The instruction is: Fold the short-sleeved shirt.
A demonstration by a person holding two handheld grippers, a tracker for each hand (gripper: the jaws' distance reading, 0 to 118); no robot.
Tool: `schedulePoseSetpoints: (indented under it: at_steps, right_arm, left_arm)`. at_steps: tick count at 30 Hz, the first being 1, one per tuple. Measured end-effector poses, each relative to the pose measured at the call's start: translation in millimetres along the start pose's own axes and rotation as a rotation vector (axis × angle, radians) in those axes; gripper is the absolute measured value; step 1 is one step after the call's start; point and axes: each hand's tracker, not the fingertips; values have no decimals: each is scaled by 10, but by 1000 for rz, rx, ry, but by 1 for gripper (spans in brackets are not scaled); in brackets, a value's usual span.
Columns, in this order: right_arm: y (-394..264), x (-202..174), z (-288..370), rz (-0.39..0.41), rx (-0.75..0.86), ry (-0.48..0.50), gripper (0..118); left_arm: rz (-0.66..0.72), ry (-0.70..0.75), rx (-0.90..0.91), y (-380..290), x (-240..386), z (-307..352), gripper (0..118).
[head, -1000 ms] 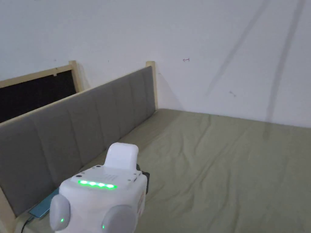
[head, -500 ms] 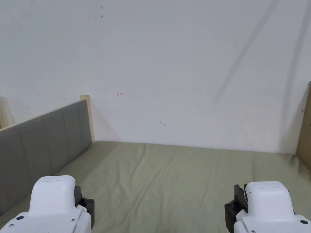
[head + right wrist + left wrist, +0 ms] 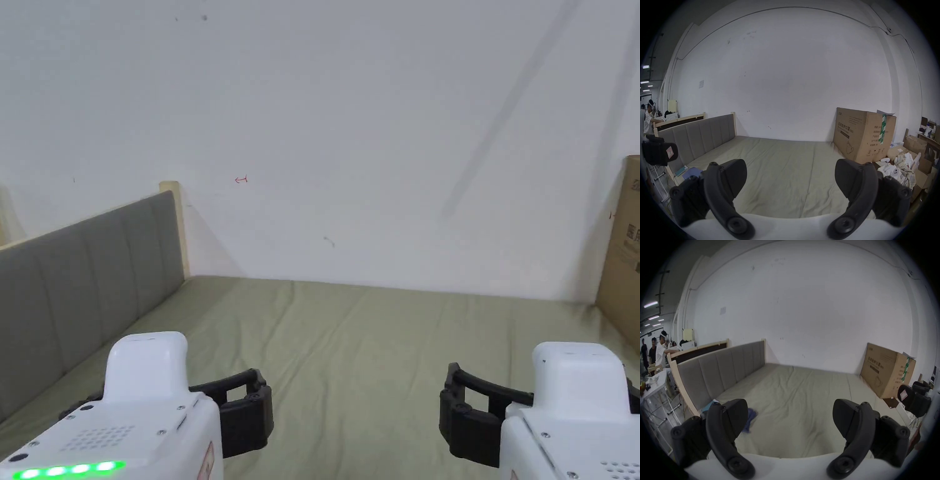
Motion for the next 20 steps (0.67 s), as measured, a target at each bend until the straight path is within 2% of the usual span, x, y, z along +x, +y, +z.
schedulePoseSetpoints:
  at_steps: [2, 5, 7, 11, 14, 20]
  right_arm:
    - [-16, 38, -16, -24, -12, 4, 113]
    - [-7, 70, -19, -104, -29, 2, 113]
    - [-9, 84, -20, -94, -36, 27, 113]
    - [-35, 43, -23, -42, -32, -10, 113]
    - [-39, 36, -35, -44, -38, -6, 113]
    - [-26, 34, -48, -61, -53, 8, 113]
  left_arm:
    - [-3, 11, -35, 11, 37, -21, 108]
    - [18, -10, -22, -30, 80, -28, 108]
    - [19, -17, -20, -28, 116, -20, 108]
    - [-6, -32, 6, -26, 175, -6, 108]
    - [-69, -2, 24, -29, 241, -25, 108]
    - [-46, -12, 45, -76, 252, -41, 109]
